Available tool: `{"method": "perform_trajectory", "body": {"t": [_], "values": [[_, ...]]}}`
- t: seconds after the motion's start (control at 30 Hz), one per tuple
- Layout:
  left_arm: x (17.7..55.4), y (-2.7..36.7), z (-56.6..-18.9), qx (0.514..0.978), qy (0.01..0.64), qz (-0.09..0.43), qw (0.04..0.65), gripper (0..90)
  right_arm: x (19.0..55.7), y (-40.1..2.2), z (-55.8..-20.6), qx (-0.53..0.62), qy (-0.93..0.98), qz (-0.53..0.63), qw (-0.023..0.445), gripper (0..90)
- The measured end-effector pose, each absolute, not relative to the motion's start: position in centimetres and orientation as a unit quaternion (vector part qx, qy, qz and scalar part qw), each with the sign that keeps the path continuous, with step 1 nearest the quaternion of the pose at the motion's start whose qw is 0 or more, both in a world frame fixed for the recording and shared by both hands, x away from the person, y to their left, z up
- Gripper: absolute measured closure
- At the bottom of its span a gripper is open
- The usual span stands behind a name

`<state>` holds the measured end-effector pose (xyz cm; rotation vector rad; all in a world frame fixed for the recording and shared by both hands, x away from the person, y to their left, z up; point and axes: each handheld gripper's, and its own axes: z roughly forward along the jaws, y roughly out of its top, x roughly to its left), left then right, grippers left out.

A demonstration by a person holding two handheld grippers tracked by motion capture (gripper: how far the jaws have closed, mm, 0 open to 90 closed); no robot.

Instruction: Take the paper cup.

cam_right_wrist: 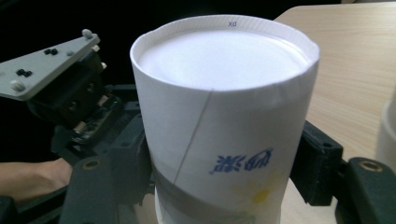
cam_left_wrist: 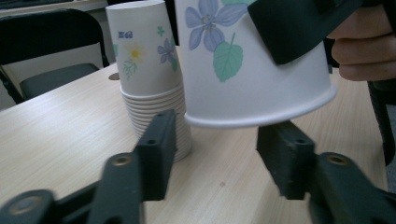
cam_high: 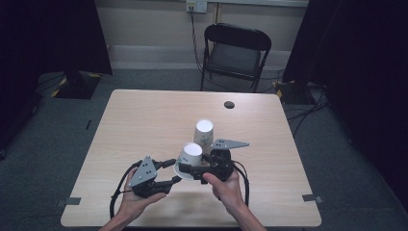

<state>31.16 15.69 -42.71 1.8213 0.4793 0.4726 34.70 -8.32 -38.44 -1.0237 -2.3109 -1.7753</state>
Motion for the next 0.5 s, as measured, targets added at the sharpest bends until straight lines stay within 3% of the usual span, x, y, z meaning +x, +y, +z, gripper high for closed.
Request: {"method": "perform_trajectory", "body": {"t": [0.5], "values": [[30.70,15.71,-42.88,0.762,0.204,0.238,0.567,69.1,34.21,-7.54,-38.99,-0.332,-0.739,-0.583,0.067,32.6]]}}
